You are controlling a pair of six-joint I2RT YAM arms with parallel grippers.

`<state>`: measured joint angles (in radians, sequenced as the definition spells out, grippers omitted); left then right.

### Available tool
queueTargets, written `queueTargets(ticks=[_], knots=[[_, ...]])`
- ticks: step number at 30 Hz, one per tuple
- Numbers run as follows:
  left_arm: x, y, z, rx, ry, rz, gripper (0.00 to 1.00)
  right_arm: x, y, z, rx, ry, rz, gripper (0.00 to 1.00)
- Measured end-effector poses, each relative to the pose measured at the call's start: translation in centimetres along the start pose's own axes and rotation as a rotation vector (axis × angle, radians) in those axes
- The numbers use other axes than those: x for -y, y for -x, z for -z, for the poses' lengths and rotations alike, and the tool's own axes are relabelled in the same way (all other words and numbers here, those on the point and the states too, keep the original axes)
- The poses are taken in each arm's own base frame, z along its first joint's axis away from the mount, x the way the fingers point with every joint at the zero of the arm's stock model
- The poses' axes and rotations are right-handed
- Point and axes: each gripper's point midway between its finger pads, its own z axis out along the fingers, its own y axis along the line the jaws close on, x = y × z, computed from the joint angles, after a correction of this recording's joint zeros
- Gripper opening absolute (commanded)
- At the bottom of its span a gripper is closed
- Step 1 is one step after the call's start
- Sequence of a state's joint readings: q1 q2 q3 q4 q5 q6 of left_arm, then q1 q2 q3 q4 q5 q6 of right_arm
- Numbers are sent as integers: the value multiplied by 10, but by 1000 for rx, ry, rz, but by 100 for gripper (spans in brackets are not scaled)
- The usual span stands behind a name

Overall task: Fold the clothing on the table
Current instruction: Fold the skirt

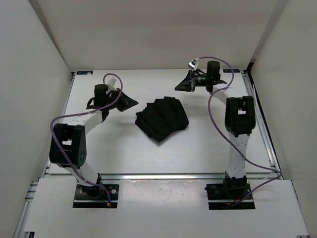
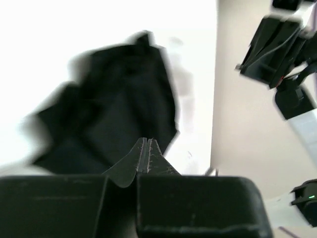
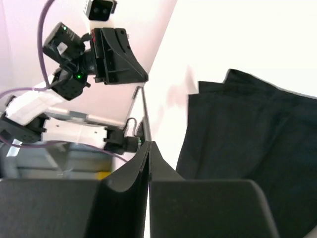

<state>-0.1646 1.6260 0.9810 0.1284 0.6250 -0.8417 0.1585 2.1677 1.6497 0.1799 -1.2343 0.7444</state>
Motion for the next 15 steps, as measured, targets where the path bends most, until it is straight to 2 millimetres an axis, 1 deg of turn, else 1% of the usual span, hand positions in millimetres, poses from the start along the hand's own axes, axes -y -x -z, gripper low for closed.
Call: queueTargets(ticks=[1,2,4,6,7,8,9,11,12,15], knots=[[-13,6,4,16,26,28,0,8,-1,-6,-17,18,-29,0],[-26,9,7,28,53,54,0,24,-3,-14,-38,29,-64,0],[-42,11,14,36,94,92,0,63,-17,-33,-84,36,-158,0],[-46,9,19,29,116,105,1,102,-45,-53,-134,24,-277,0],[-46,8,22,26,121,104,2,117,-61,-61,-159,12,-337,0],[-45,8,26,27,125,101,3,128,-75,-68,-181,1,-389,0],[-43,7,32,30,126,94,3,124,-84,-71,-220,27,-423,0],[-37,6,47,44,126,81,4,118,-84,-78,-229,28,-403,0],[-34,6,55,56,124,74,2,115,-84,-82,-235,32,-393,0],[-30,10,82,110,128,52,7,109,-83,-88,-244,41,-370,0]])
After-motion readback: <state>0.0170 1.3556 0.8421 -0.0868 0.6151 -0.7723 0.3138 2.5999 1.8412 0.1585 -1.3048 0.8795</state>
